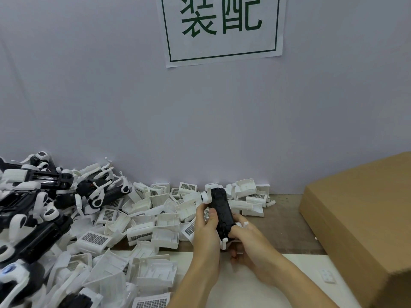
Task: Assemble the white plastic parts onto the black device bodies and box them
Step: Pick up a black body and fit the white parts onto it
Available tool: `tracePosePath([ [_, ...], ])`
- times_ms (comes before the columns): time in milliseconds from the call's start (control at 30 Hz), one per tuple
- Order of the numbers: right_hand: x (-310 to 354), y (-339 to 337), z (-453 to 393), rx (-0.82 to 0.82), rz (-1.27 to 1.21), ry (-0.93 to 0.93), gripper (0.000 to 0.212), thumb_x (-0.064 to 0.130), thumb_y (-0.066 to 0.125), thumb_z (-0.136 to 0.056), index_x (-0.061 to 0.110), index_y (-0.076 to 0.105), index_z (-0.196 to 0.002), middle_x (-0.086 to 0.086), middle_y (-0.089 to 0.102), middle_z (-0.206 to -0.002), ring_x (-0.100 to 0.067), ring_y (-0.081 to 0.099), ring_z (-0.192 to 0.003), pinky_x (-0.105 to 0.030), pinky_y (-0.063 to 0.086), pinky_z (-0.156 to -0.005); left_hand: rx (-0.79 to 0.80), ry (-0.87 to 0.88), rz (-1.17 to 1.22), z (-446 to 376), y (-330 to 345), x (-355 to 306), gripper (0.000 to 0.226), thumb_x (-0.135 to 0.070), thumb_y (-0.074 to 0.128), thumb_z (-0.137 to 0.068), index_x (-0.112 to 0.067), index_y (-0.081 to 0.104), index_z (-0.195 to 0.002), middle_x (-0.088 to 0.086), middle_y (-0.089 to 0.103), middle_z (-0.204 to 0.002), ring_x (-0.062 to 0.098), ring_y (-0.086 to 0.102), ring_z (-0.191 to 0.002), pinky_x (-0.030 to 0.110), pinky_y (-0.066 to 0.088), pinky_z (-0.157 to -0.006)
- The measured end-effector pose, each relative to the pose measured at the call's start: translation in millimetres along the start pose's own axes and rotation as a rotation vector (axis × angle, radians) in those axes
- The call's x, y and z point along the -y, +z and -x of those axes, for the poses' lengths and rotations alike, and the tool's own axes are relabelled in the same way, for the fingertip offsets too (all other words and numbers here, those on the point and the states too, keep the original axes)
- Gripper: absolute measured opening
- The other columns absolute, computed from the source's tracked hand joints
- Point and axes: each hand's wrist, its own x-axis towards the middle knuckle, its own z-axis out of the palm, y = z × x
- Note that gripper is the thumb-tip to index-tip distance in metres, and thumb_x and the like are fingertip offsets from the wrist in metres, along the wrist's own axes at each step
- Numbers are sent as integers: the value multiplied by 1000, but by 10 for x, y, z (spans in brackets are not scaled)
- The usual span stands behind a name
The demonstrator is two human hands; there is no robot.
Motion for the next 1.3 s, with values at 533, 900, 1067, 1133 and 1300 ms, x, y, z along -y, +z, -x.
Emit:
tracePosePath([
  [533, 105, -58, 74, -132, 180, -241, 29, 20, 52, -103, 11, 78, -92, -4, 77, -87, -13, 74, -82, -22, 58, -68, -206, 232, -350, 6, -25, -31, 12, -31, 73, -90, -25, 66, -98, -5, 70, -99, 14, 65, -99, 22, 51, -80],
  [900, 98, -121, 35, -162, 46, -240, 24, 22, 57, -98, 20, 79, -91, -8, 77, -88, -23, 74, -86, -35, 55, -76, 43, 25, -245, 56, 26, 6, 30, -37, 60, -99, -8, 67, -101, 1, 69, -71, 13, 67, -77, 35, 55, -80],
  [1067, 69, -131, 47, -198, 200, -262, 48, 32, 43, -106, 25, 76, -72, 5, 75, -73, -11, 71, -71, -28, 53, -62, 132, -162, -118, 49, 43, 11, 46, -41, 50, -100, -23, 82, -73, 9, 76, -76, 15, 74, -66, 22, 55, -54],
  [1133, 39, -162, 23, -335, 391, -318, 56, 35, 40, -106, 22, 60, -56, 9, 61, -55, -7, 56, -55, -25, 42, -55, 107, -180, -182, 41, 20, 44, 56, -40, 48, -101, -24, 78, -57, 14, 67, -66, 15, 67, -55, 19, 50, -48],
  [1300, -11, -229, -68, -542, 611, -437, 40, 22, 46, -102, 5, 63, -71, -2, 65, -72, -15, 58, -69, -37, 46, -66, 44, -170, -180, 36, 3, -7, 32, -30, 52, -98, -7, 75, -97, 14, 69, -71, 25, 67, -66, 27, 53, -56],
])
